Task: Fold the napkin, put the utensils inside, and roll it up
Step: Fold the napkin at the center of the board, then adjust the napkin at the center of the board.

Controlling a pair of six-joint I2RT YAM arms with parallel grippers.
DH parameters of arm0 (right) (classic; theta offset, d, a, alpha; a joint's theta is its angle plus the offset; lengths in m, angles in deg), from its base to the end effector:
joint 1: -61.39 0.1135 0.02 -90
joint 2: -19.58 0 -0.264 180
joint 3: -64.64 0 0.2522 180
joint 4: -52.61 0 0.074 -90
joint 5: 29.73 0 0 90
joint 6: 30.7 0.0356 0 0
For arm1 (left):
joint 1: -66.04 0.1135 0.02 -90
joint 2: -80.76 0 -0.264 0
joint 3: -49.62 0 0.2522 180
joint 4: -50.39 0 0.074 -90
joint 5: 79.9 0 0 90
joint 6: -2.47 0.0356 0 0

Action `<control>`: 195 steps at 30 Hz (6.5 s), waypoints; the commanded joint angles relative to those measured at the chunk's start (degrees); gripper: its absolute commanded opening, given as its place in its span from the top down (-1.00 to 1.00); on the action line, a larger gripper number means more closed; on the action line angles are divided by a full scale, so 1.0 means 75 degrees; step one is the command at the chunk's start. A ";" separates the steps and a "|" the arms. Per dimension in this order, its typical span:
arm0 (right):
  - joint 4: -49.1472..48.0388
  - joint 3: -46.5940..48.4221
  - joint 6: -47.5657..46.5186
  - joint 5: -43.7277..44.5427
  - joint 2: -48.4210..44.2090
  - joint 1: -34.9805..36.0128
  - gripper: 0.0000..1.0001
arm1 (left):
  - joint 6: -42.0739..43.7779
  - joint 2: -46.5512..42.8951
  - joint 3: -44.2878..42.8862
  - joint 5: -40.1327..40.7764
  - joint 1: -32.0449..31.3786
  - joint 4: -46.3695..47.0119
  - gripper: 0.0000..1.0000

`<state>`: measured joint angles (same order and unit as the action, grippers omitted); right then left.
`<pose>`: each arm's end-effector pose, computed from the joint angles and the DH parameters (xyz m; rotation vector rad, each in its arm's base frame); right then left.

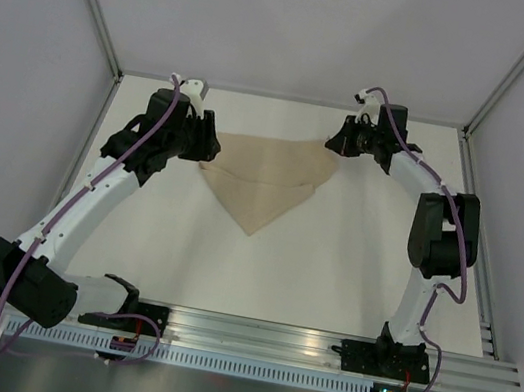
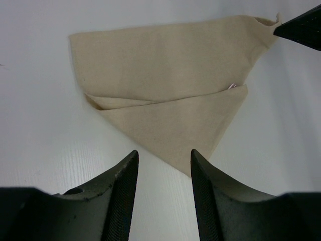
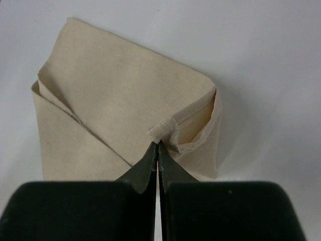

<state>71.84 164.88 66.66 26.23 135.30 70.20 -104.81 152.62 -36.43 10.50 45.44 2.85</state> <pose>0.4542 0.0906 0.2251 -0.3702 2.1355 0.8062 0.2564 -0.0961 0.3660 0.0590 2.1759 -0.3736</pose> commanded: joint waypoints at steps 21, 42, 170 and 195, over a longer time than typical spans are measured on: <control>0.1051 -0.1744 -0.4566 0.1738 -0.1859 0.3769 0.99 | -0.0954 -0.0182 0.0076 -0.0312 0.0016 0.0121 -0.01; 0.0700 -0.2307 -0.4965 0.2430 -0.1320 0.4859 0.99 | -0.0966 -0.0252 0.0240 -0.0312 0.0016 0.0156 -0.02; 0.3161 -0.2062 -0.4050 0.2675 -0.2409 0.2469 0.86 | -0.2842 0.6066 -0.3042 0.0626 0.1703 0.1445 0.33; 0.0138 -0.3655 -0.7660 0.1914 -0.2703 0.4401 -0.31 | -0.2361 -0.1014 0.2841 -0.1179 0.1844 0.3953 -0.18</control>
<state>78.97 139.33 13.70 42.38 115.89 101.53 -125.31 147.29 -16.82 4.29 59.54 27.76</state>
